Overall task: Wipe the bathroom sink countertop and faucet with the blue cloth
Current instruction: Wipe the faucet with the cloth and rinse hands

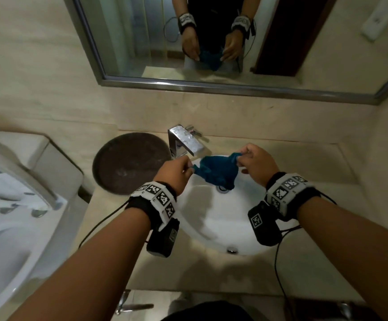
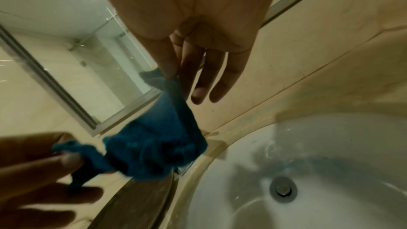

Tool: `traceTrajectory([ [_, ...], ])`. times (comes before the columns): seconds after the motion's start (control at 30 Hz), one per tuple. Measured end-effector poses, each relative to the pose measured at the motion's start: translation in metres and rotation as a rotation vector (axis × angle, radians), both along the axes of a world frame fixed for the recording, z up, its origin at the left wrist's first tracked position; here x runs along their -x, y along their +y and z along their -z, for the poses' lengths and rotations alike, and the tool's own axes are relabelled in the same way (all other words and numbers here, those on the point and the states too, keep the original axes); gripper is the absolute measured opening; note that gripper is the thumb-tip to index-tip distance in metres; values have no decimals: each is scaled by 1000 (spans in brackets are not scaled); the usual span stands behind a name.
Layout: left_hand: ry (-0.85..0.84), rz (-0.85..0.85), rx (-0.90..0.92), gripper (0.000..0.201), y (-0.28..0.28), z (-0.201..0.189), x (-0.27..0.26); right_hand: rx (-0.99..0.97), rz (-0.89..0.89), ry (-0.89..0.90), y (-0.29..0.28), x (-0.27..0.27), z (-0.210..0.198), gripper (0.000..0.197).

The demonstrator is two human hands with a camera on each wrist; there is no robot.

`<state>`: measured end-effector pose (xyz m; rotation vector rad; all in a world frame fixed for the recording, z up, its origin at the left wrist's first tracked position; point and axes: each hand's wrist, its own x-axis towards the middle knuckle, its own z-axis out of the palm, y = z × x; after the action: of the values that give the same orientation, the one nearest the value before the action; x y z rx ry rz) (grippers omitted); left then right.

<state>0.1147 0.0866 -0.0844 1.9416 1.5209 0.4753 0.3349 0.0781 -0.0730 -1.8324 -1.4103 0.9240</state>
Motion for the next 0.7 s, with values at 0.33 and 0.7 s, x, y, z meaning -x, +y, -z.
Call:
traceTrajectory([
  [0.33, 227, -8, 114, 12, 8, 9, 13, 51, 102, 249, 11, -27, -10, 19],
  [0.7, -55, 53, 174, 55, 16, -3, -44, 130, -313, 255, 32, 1, -5, 24],
])
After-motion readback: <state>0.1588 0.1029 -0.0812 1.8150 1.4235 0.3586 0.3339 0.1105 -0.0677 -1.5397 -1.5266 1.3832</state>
